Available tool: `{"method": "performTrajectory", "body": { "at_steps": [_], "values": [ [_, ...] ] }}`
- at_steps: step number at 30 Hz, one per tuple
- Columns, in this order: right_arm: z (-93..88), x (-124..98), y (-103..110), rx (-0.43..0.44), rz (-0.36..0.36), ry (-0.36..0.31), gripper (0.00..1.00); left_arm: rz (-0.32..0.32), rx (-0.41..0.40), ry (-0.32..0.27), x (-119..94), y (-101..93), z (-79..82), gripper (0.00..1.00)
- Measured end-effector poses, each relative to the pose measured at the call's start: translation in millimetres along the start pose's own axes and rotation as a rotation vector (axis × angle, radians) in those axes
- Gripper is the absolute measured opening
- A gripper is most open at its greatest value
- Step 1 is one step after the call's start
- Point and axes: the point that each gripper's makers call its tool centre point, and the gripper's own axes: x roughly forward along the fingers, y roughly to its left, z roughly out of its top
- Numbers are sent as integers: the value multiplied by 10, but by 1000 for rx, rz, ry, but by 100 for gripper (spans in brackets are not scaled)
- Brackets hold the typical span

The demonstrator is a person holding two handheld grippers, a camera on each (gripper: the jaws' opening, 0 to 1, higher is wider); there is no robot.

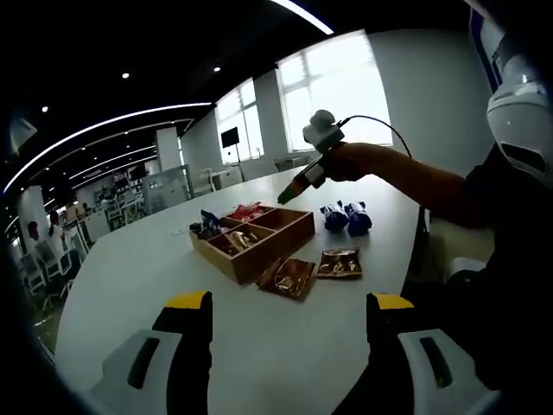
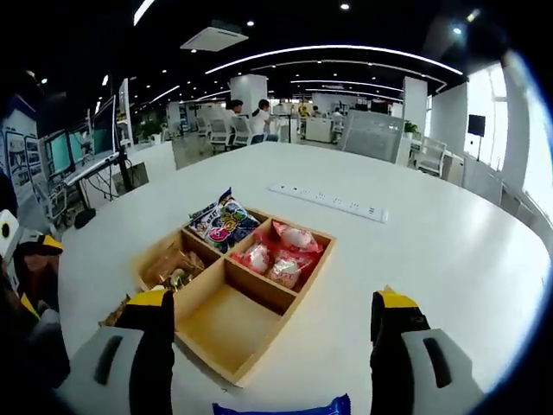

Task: Pick up the scattered marshmallows, QQ candies, Oreo cookies, and mixed nuts on the table and sort them into separate containers

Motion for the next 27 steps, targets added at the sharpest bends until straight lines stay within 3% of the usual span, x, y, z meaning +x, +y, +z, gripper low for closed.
{"method": "performTrajectory", "body": {
  "at_steps": [3, 18, 27],
  "values": [
    [-52, -89, 28, -1, 8, 4, 90, 0, -1, 1, 5, -9, -1, 77],
    [-184, -794, 113, 19, 5, -94, 90, 7, 1, -6, -10, -31, 27, 77],
    [-194, -1093, 140, 47, 13, -156, 90, 14, 9, -6, -9, -37, 49, 76]
  ]
}}
